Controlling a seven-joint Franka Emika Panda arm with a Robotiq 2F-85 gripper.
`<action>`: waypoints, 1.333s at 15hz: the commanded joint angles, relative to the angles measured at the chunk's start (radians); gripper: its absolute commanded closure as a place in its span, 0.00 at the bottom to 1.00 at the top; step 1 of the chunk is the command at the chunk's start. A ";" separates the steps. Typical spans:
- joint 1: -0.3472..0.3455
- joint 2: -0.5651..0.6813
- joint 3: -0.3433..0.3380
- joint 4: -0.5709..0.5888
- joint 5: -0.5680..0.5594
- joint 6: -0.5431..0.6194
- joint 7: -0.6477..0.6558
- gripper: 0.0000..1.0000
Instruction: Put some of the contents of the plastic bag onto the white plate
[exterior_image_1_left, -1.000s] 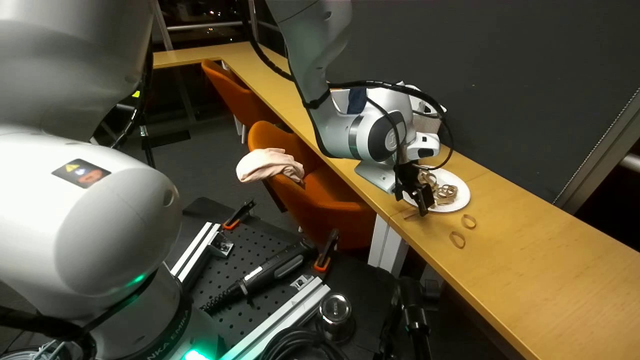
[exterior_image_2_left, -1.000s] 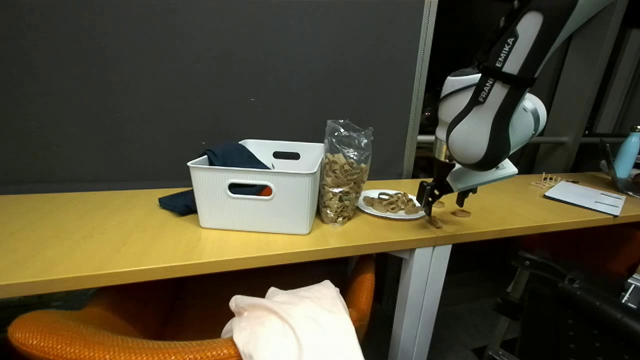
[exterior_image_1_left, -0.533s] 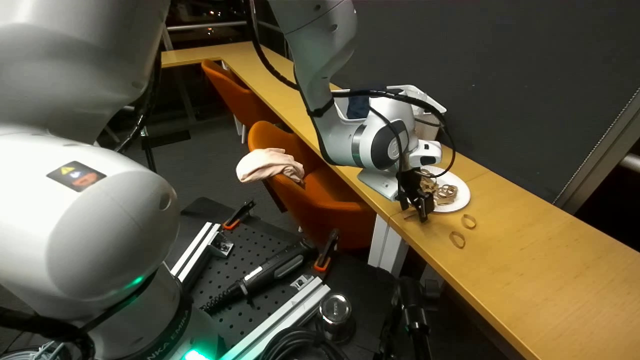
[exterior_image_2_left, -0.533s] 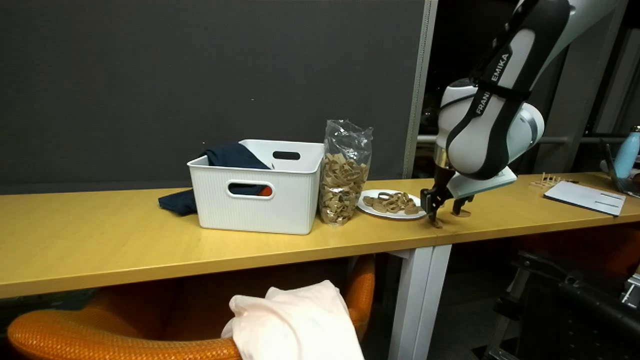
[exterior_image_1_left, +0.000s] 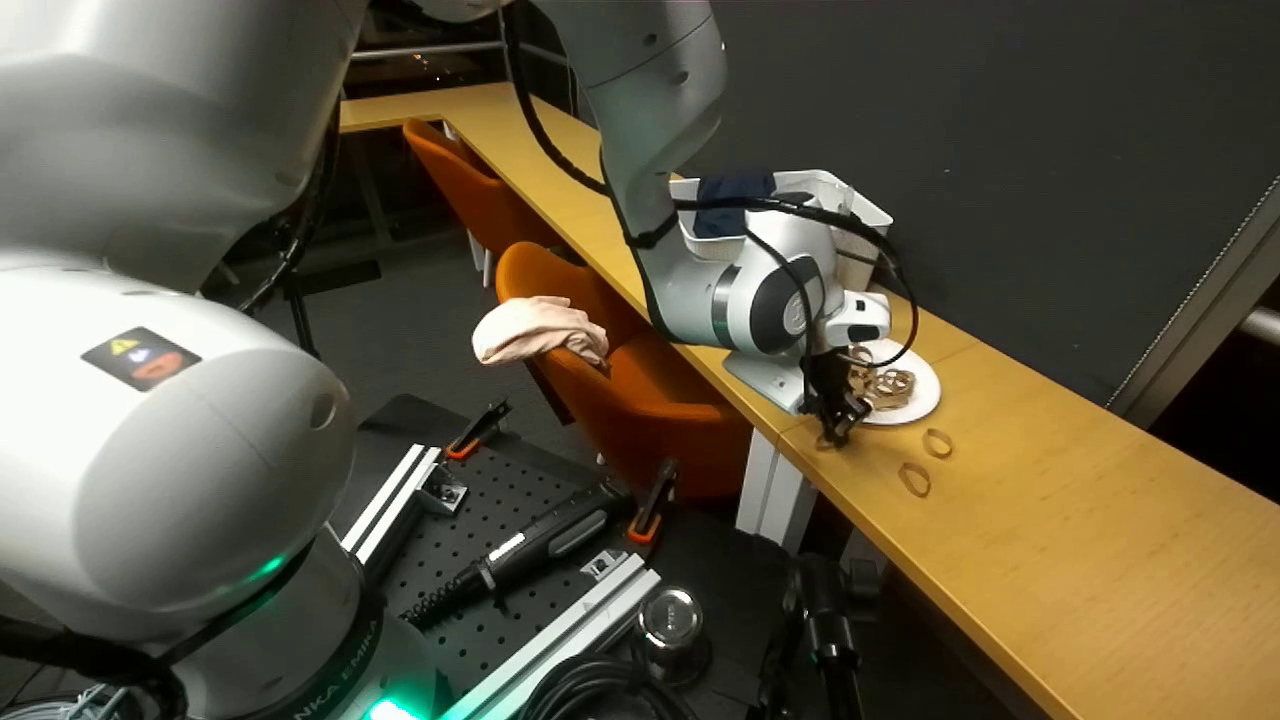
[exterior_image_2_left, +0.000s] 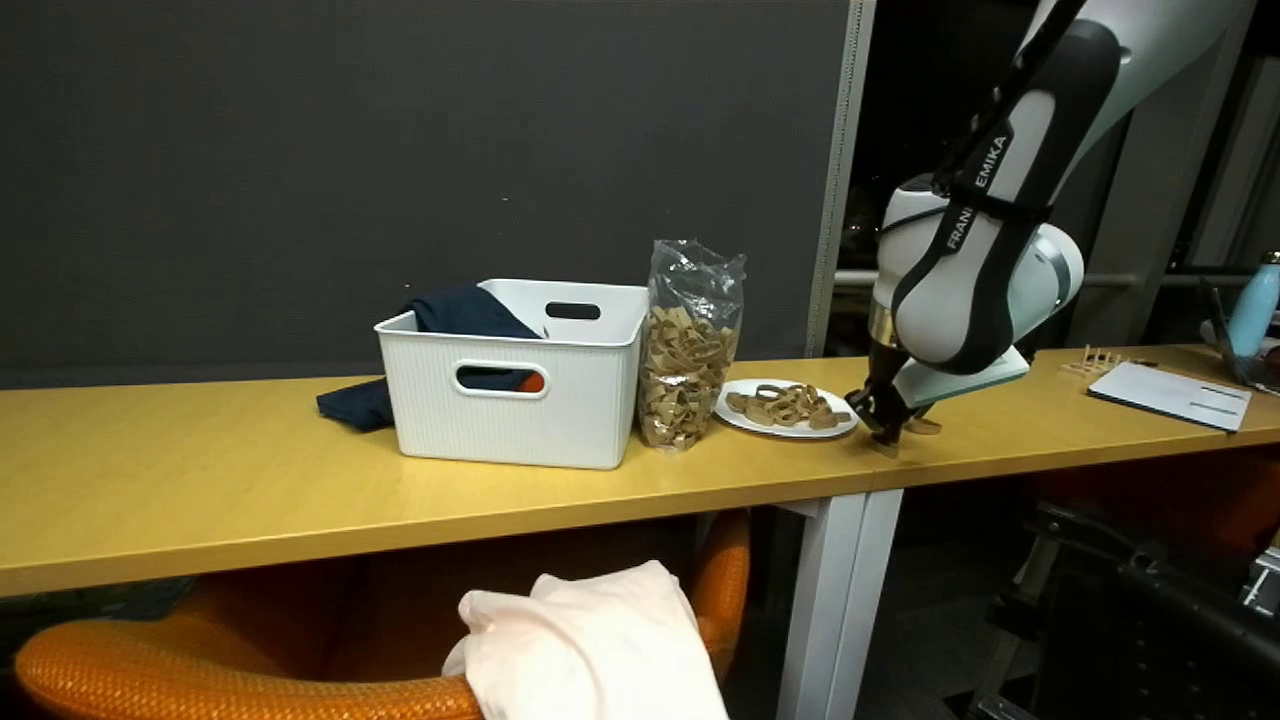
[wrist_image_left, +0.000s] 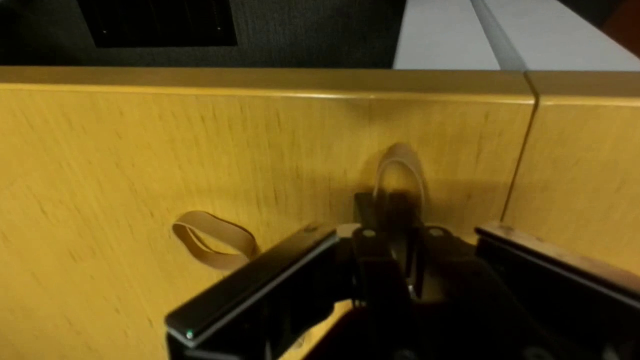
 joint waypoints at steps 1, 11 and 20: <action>-0.007 -0.007 0.006 0.009 0.023 0.016 -0.013 1.00; 0.029 -0.134 -0.072 0.112 -0.013 -0.077 -0.004 1.00; -0.012 -0.086 -0.069 0.245 -0.018 -0.078 0.013 0.53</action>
